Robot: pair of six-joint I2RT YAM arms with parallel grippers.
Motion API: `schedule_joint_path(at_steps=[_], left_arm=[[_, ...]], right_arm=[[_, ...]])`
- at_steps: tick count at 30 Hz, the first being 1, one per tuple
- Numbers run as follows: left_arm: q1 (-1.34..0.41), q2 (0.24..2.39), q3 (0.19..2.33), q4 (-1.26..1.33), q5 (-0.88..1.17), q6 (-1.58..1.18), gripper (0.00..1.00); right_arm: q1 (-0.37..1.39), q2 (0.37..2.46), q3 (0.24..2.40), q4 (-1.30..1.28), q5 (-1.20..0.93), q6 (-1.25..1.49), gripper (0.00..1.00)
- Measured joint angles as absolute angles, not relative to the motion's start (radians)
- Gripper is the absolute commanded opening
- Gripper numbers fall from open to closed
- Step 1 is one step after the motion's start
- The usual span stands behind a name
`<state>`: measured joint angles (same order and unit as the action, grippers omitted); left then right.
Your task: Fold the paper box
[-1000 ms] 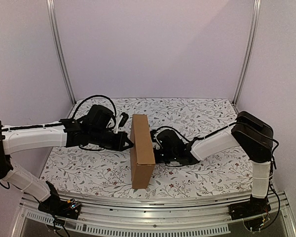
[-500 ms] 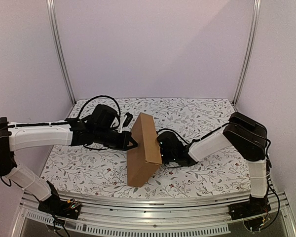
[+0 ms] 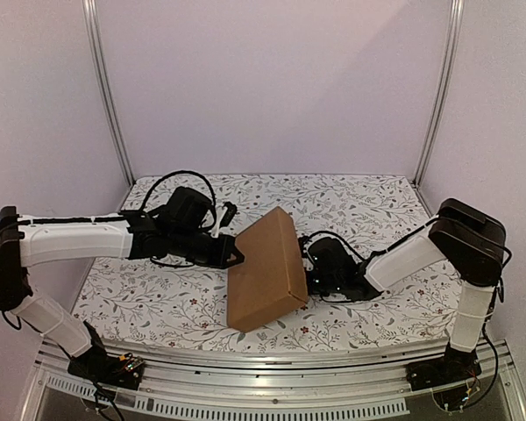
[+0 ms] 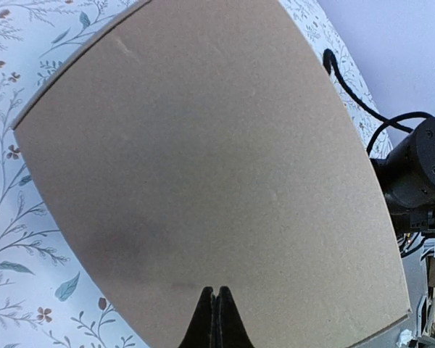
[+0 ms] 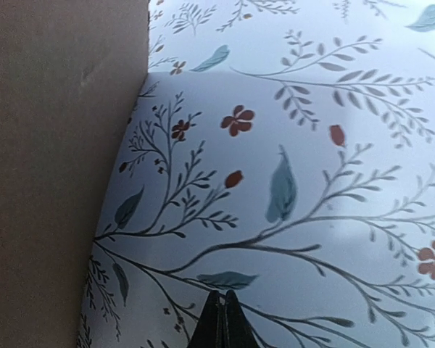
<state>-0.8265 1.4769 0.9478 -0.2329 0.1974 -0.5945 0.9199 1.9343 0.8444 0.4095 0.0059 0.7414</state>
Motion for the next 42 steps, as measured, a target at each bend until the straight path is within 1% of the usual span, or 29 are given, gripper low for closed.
schedule_joint_path(at_steps=[7,16,17,21,22,23,24,25,26,28,29,30,31,37,42], left_arm=[[-0.826,1.474,0.951,-0.284,0.123,-0.577,0.00],[-0.826,1.441,0.951,-0.340,0.039,-0.558,0.00],[-0.826,1.439,0.951,-0.344,0.030,-0.554,0.00],[-0.821,1.430,0.951,-0.366,-0.011,-0.550,0.00],[-0.819,1.427,0.950,-0.370,-0.020,-0.550,0.04],[-0.818,1.423,0.947,-0.375,-0.033,-0.550,0.10],[-0.817,1.418,0.944,-0.378,-0.040,-0.550,0.12],[-0.814,1.412,0.938,-0.379,-0.050,-0.557,0.12],[-0.812,1.405,0.931,-0.380,-0.060,-0.558,0.12],[-0.807,1.396,0.916,-0.380,-0.073,-0.563,0.10],[-0.803,1.394,0.907,-0.379,-0.078,-0.571,0.07],[-0.799,1.394,0.898,-0.379,-0.082,-0.578,0.02],[-0.794,1.394,0.888,-0.378,-0.083,-0.585,0.00],[-0.747,1.399,0.823,-0.353,-0.067,-0.624,0.00],[-0.719,1.411,0.788,-0.332,-0.047,-0.652,0.00]], right_arm=[[0.902,1.831,0.748,0.350,0.070,0.704,0.00],[0.902,1.639,0.686,0.175,0.179,0.636,0.00],[0.902,1.619,0.686,0.155,0.189,0.628,0.02],[0.902,1.505,0.686,0.051,0.239,0.596,0.21],[0.902,1.475,0.686,0.024,0.252,0.583,0.28],[0.902,1.444,0.687,-0.001,0.262,0.569,0.30],[0.902,1.419,0.688,-0.022,0.269,0.558,0.30],[0.902,1.396,0.691,-0.044,0.276,0.546,0.26],[0.902,1.378,0.696,-0.064,0.278,0.537,0.19],[0.902,1.360,0.709,-0.095,0.276,0.510,0.02],[0.902,1.359,0.719,-0.110,0.272,0.505,0.00],[0.902,1.359,0.726,-0.119,0.264,0.500,0.00],[0.902,1.359,0.731,-0.125,0.253,0.495,0.00],[0.903,1.382,0.734,-0.139,0.186,0.501,0.00],[0.938,1.436,0.733,-0.136,0.142,0.540,0.00]])
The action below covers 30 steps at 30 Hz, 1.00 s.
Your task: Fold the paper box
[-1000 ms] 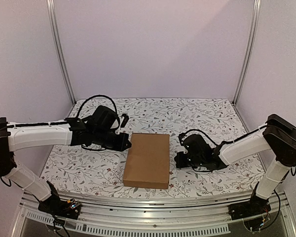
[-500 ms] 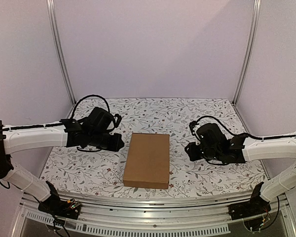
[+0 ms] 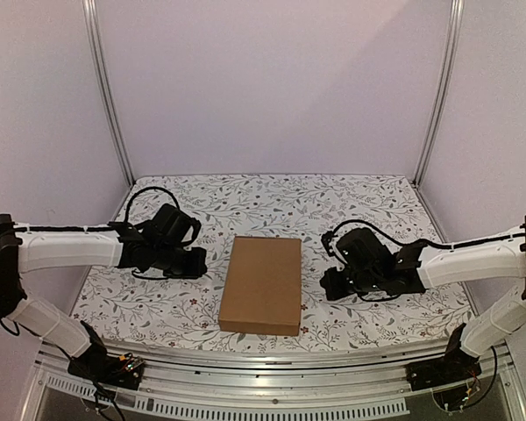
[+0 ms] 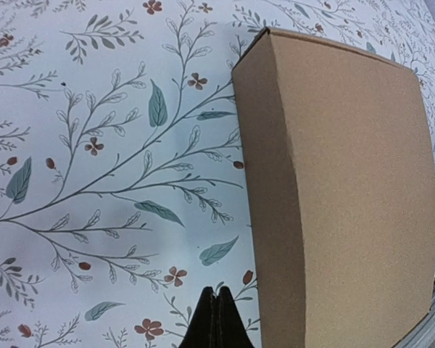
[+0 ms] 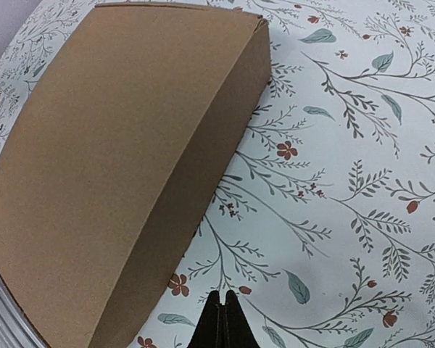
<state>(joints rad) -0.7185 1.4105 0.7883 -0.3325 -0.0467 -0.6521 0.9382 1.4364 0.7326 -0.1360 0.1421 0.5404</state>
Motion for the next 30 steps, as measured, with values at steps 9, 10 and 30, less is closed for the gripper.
schedule_joint_path(at_steps=[9,10,30], left_arm=[[-0.702,1.462,0.751,-0.259,0.039,-0.688,0.00],[-0.702,1.480,0.751,-0.246,0.056,-0.691,0.00],[-0.677,1.726,0.896,-0.159,0.217,-0.700,0.00]], right_arm=[[1.033,1.549,0.733,-0.073,0.099,0.623,0.00],[1.033,1.562,0.735,-0.068,0.099,0.627,0.00],[0.959,1.757,0.910,-0.049,0.158,0.645,0.00]])
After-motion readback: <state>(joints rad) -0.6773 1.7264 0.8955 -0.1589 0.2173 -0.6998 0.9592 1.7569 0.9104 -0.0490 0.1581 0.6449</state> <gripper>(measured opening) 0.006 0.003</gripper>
